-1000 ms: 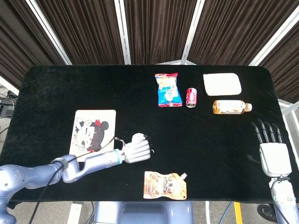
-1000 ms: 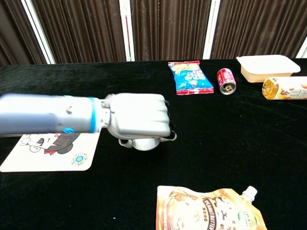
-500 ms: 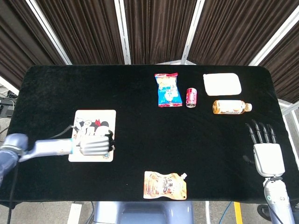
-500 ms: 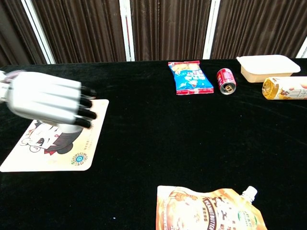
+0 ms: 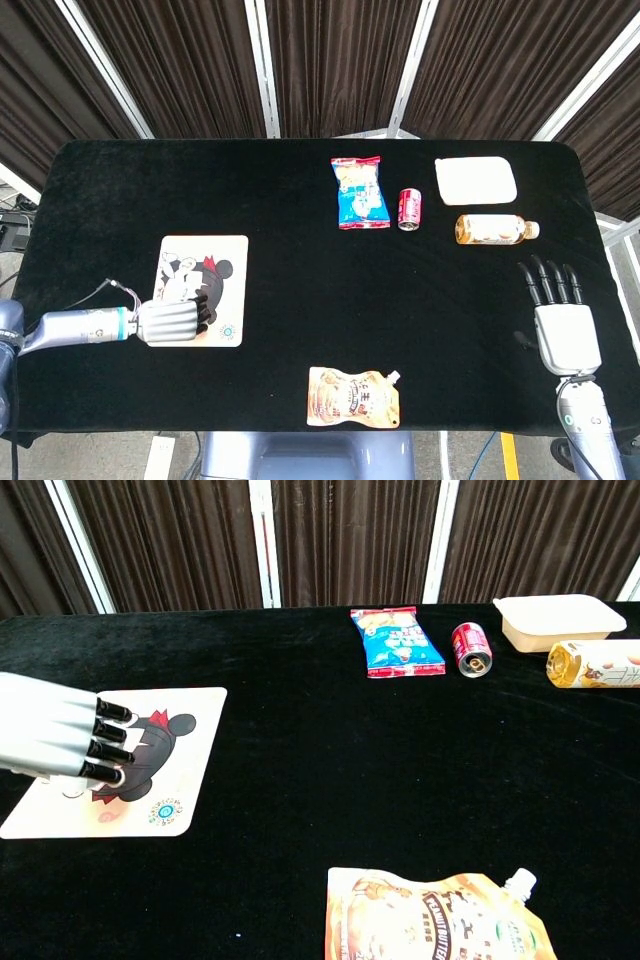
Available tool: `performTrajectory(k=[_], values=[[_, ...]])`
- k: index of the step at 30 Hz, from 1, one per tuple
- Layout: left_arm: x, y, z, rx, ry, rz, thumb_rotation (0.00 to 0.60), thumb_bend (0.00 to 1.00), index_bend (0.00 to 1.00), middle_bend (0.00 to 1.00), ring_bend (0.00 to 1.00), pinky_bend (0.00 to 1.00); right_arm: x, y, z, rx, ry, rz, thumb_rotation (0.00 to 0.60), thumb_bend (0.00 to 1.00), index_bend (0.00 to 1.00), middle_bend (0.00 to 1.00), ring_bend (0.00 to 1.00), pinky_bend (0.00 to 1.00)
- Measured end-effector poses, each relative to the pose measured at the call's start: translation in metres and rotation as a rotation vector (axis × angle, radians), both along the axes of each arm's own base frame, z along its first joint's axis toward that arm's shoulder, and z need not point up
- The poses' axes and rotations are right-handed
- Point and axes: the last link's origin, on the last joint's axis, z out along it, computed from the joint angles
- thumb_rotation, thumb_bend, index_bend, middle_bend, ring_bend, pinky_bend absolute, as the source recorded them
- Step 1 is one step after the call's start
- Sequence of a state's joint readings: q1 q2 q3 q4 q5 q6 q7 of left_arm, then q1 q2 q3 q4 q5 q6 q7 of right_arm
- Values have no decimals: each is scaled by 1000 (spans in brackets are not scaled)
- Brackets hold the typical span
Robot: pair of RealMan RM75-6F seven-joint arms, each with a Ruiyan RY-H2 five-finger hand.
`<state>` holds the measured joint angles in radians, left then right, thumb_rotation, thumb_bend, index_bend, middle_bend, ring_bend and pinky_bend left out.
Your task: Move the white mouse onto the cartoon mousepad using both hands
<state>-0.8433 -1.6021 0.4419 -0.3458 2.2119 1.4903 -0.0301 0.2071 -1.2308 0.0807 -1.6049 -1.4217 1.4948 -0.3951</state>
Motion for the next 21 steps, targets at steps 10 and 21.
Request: performTrajectory(k=[10, 21], values=[[1, 6, -9, 48, 27, -57, 600, 65, 0, 0, 0, 0, 0, 3, 3, -5, -8, 1, 600, 0, 0, 0, 0, 0], [2, 11, 17, 232, -119, 10, 600, 46, 0, 0, 0, 0, 6, 11, 9, -7, -36, 22, 600, 0, 0, 0, 0, 0]])
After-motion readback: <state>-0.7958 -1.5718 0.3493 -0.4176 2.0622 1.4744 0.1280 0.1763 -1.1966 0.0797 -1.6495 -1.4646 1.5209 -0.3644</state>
